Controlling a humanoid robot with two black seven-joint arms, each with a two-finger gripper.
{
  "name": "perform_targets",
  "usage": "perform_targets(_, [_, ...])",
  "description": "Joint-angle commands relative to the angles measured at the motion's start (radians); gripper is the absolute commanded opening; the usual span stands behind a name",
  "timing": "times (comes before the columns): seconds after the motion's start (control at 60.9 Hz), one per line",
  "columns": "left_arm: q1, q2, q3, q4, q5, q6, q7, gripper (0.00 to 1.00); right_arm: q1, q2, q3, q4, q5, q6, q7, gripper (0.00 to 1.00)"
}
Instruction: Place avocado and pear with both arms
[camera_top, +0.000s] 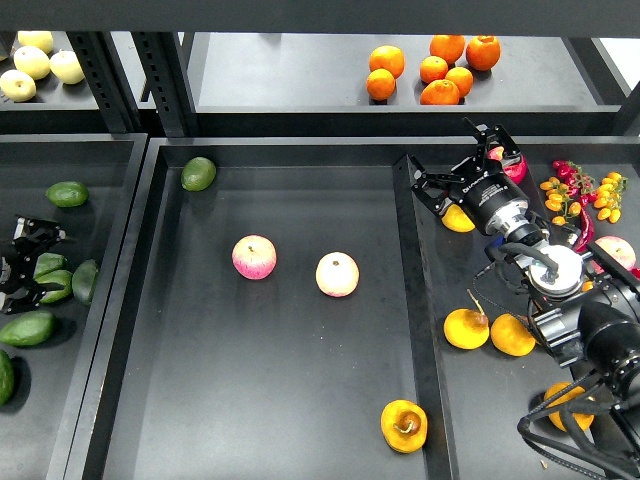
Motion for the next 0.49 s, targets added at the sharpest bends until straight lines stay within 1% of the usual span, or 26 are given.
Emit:
perform_targets(0.0, [0.001, -0.008, -0.002, -0.025, -0.003, 0.0, 0.0, 0.8, 0.0, 0.0, 0.0, -0.001, 0.0, 0.0, 0.0, 0.99])
perform_targets(0.476, [-0.002, -0.123, -0.053, -0.062, -0.003, 0.0, 0.0, 0.8, 0.0, 0.0, 0.0, 0.0, 0.0, 0.0, 0.0, 0.99])
